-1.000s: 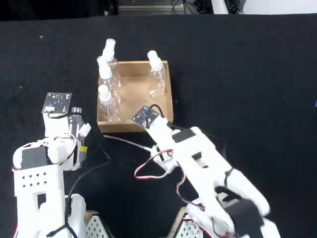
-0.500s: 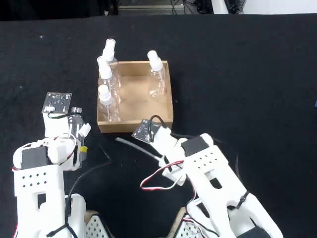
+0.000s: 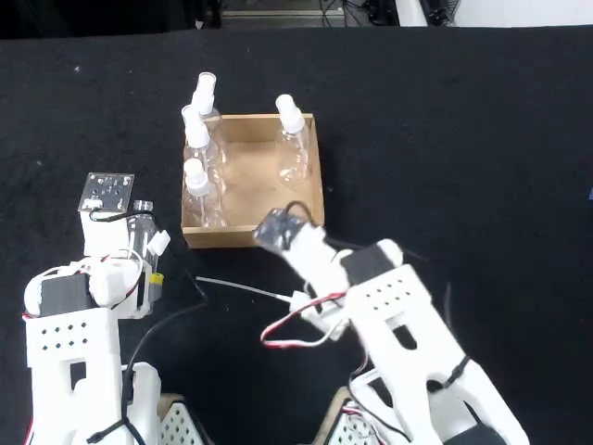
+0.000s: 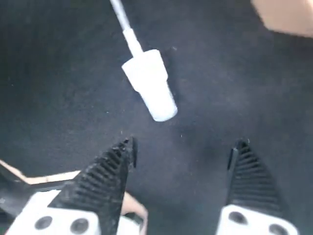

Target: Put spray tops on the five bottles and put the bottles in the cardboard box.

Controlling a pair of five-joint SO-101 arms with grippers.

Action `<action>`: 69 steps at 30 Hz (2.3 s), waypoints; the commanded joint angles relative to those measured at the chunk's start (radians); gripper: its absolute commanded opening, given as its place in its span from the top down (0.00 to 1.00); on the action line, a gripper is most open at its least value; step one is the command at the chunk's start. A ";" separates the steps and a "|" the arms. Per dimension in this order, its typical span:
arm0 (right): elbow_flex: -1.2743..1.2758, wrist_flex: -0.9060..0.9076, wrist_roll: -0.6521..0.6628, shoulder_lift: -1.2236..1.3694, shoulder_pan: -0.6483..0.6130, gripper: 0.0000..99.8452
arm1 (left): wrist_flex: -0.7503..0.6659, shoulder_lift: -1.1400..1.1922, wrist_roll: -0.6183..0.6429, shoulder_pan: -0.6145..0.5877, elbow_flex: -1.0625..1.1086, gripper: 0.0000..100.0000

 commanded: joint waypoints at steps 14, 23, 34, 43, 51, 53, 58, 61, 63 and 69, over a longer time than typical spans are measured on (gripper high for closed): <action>0.133 -0.227 -0.175 -0.016 -0.199 0.73 | -0.017 -0.028 0.000 -0.010 -0.062 0.97; 0.194 -0.391 -0.175 0.028 -0.255 0.74 | -0.012 -0.028 -0.002 -0.010 -0.061 0.97; 0.189 -0.532 -0.098 0.205 -0.100 0.75 | -0.015 -0.028 -0.002 -0.012 -0.047 0.97; 0.180 -0.434 0.115 0.205 -0.052 0.99 | -0.018 -0.028 -0.002 -0.010 -0.048 0.97; -0.025 -0.041 0.416 0.205 0.229 0.99 | -0.018 -0.028 -0.002 -0.010 -0.048 0.97; -0.079 0.020 0.565 0.205 0.374 0.99 | -0.018 -0.028 -0.002 -0.010 -0.048 0.97; -0.183 0.038 0.870 0.213 0.735 0.99 | -0.018 -0.028 0.000 -0.004 -0.048 0.97; -0.222 0.038 0.941 0.213 0.896 0.99 | -0.018 -0.028 0.002 -0.004 -0.051 0.97; -0.239 0.038 0.970 0.213 0.982 0.99 | -0.018 -0.028 0.002 -0.004 -0.054 0.97; -0.277 0.037 0.961 0.214 1.138 0.98 | -0.020 -0.028 0.000 -0.002 -0.058 0.97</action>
